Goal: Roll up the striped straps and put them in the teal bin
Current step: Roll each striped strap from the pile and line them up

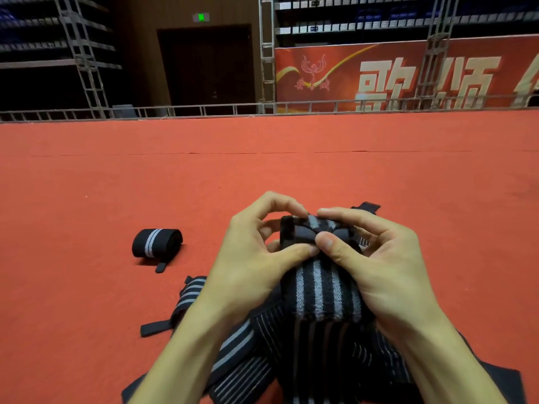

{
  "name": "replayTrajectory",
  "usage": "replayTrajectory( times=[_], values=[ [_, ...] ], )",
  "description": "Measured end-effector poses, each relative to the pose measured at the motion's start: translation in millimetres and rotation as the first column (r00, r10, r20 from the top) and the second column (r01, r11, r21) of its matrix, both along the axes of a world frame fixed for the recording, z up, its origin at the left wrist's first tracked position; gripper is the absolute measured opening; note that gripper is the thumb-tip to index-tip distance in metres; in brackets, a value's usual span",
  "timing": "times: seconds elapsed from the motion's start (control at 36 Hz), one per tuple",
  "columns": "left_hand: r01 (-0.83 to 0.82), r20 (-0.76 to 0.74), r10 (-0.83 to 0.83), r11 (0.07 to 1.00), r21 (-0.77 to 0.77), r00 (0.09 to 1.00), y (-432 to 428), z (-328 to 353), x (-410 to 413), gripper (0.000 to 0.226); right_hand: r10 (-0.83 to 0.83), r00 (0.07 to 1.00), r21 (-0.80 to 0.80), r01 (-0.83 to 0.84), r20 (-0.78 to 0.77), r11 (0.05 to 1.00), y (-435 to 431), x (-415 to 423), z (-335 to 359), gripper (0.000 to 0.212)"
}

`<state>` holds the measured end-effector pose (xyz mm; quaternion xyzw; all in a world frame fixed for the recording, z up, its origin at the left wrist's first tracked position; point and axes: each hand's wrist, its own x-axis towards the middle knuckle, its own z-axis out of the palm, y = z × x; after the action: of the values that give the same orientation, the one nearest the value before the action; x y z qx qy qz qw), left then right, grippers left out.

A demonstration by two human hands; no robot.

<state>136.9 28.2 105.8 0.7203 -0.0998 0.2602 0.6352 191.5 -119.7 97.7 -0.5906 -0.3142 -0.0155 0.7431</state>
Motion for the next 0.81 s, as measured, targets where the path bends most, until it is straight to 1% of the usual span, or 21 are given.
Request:
replayTrajectory(
  times=[0.08,0.14,0.19,0.25,0.31,0.36,0.42,0.5,0.58,0.67,0.75,0.81],
  values=[
    [0.044,-0.109,-0.047,0.999,-0.03,0.993,1.9,1.9,-2.9,0.036,0.002,1.0,-0.009,-0.002,0.003,1.0,-1.0,1.1,-0.2,0.028],
    [0.103,-0.178,-0.121,0.989,-0.108,0.977,3.2,3.0,-4.5,0.035,-0.001,1.0,0.0,0.001,0.006,1.0,-2.2,1.7,-0.3,0.028],
    [0.127,-0.216,-0.162,0.978,-0.166,0.963,4.8,4.3,-5.8,0.033,-0.005,1.0,-0.005,0.005,0.018,1.0,-3.6,2.1,0.1,0.03],
    [0.116,-0.228,-0.153,0.979,-0.168,0.962,5.8,5.5,-5.9,0.036,-0.002,1.0,-0.018,0.002,0.025,1.0,-4.2,2.5,0.4,0.034],
    [0.084,-0.231,-0.112,0.988,-0.127,0.966,5.4,7.1,-6.2,0.037,-0.01,0.999,-0.031,0.011,0.036,0.999,-3.8,3.2,0.5,0.041],
    [0.034,-0.21,-0.049,0.997,-0.075,0.977,4.4,8.3,-6.6,0.035,0.0,1.0,-0.012,0.0,-0.001,1.0,-3.4,3.8,0.0,0.048],
    [-0.016,-0.17,0.009,0.999,-0.039,0.985,4.2,8.5,-6.2,0.036,0.042,0.997,0.001,-0.042,-0.07,0.999,-3.1,4.2,-0.5,0.055],
    [-0.082,-0.107,0.089,0.994,0.065,0.99,4.1,7.4,-4.8,0.038,0.094,0.986,-0.031,-0.099,-0.14,0.995,-2.8,4.2,-0.6,0.056],
    [-0.097,-0.08,0.105,0.99,0.098,0.991,4.4,5.7,-3.1,0.041,0.098,0.983,-0.033,-0.104,-0.157,0.994,-2.7,3.2,0.5,0.053],
    [-0.112,-0.039,0.118,0.984,0.136,0.992,4.4,6.0,-2.2,0.044,0.102,0.982,-0.027,-0.107,-0.157,0.994,-2.8,1.4,1.4,0.055],
    [-0.149,0.043,0.143,0.971,0.189,0.989,5.2,6.3,-1.5,0.045,0.142,0.968,-0.019,-0.149,-0.207,0.989,-3.6,1.0,1.4,0.062],
    [-0.178,0.106,0.159,0.963,0.203,0.982,4.5,6.3,-1.9,0.045,0.182,0.954,-0.012,-0.19,-0.237,0.982,-4.7,1.0,1.6,0.058]
  ],
)
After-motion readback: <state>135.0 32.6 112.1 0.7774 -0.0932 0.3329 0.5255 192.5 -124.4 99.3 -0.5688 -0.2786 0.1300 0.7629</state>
